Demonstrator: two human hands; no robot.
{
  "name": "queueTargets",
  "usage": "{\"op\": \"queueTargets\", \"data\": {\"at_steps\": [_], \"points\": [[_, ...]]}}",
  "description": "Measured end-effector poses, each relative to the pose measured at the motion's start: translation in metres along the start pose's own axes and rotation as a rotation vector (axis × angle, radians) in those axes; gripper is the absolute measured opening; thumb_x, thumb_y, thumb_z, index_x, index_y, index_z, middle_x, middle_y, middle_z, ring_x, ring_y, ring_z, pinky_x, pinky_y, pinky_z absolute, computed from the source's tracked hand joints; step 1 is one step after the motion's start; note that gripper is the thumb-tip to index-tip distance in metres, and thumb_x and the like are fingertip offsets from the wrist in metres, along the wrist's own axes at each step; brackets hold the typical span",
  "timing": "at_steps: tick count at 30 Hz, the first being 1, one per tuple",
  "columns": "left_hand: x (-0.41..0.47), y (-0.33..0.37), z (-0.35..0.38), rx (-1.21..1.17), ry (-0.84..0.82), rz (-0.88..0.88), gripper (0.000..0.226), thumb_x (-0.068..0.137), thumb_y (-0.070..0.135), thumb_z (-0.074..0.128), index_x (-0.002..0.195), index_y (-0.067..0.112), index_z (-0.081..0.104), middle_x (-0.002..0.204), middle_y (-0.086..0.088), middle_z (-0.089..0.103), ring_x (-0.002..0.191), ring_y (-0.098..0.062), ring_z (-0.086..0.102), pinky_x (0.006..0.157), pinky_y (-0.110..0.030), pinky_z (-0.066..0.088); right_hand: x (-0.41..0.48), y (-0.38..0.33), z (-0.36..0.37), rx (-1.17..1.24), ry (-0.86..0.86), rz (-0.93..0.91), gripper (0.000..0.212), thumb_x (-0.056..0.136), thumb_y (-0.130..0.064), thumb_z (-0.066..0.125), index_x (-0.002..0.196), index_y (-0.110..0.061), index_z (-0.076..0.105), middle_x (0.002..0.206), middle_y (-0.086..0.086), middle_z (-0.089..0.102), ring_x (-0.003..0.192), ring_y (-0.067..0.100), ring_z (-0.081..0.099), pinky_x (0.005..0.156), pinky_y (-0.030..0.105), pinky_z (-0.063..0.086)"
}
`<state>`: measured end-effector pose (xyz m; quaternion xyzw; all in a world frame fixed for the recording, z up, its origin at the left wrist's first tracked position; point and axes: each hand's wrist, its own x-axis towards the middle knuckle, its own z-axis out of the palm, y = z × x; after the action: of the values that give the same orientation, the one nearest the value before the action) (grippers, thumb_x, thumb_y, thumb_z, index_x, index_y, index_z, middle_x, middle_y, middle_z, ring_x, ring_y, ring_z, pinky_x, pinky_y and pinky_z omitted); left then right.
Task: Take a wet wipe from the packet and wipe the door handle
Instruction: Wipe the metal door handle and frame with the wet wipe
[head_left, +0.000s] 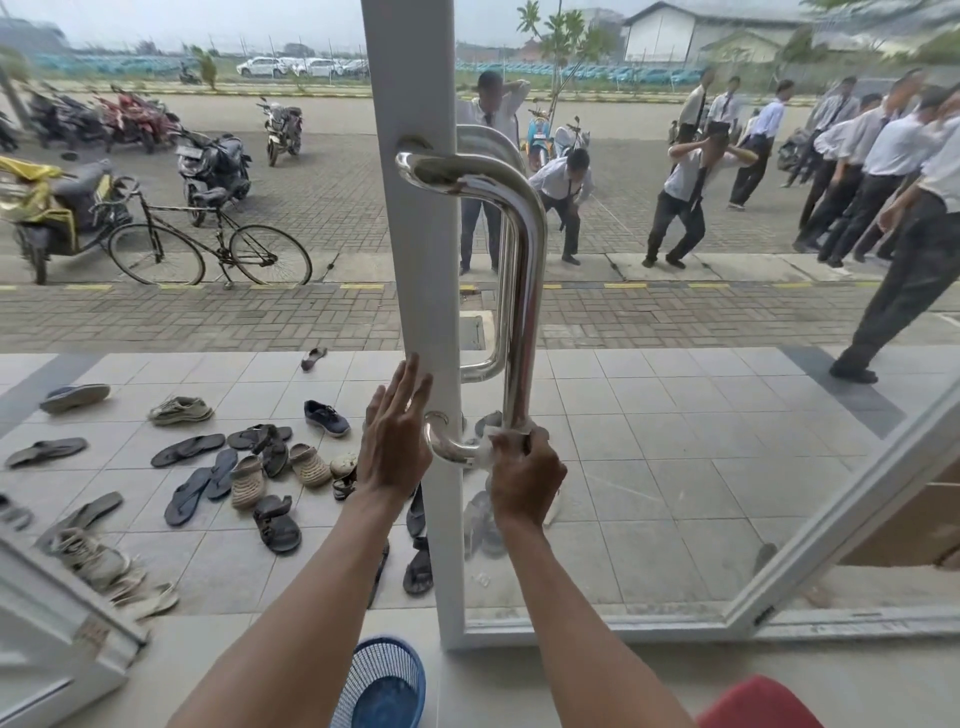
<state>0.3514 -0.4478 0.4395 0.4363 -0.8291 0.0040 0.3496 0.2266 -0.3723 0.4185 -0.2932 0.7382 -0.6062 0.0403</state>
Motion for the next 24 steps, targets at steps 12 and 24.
{"op": "queueTargets", "data": {"at_steps": [12, 24], "points": [[-0.052, 0.034, 0.018, -0.131, 0.119, 0.127, 0.032, 0.069, -0.014, 0.063, 0.096, 0.002, 0.064, 0.098, -0.013, 0.064, 0.091, -0.029, 0.059, 0.08, -0.042, 0.057, 0.009, 0.002, -0.009, 0.12, -0.26, 0.452, 0.032, 0.074, -0.027, 0.085, 0.099, -0.01, 0.076, 0.092, 0.006, 0.076, 0.075, 0.016, 0.065, 0.059, 0.015, 0.045], [-0.084, 0.084, 0.054, -0.493, 0.072, -0.508, 0.011, 0.08, 0.002, 0.068, 0.085, 0.012, 0.069, 0.077, -0.001, 0.07, 0.069, -0.017, 0.066, 0.062, -0.024, 0.052, 0.032, 0.002, -0.033, 0.22, -0.594, 0.436, 0.048, 0.058, -0.046, 0.09, 0.08, -0.01, 0.068, 0.075, 0.002, 0.062, 0.071, 0.018, 0.057, 0.065, 0.031, 0.045]]}}
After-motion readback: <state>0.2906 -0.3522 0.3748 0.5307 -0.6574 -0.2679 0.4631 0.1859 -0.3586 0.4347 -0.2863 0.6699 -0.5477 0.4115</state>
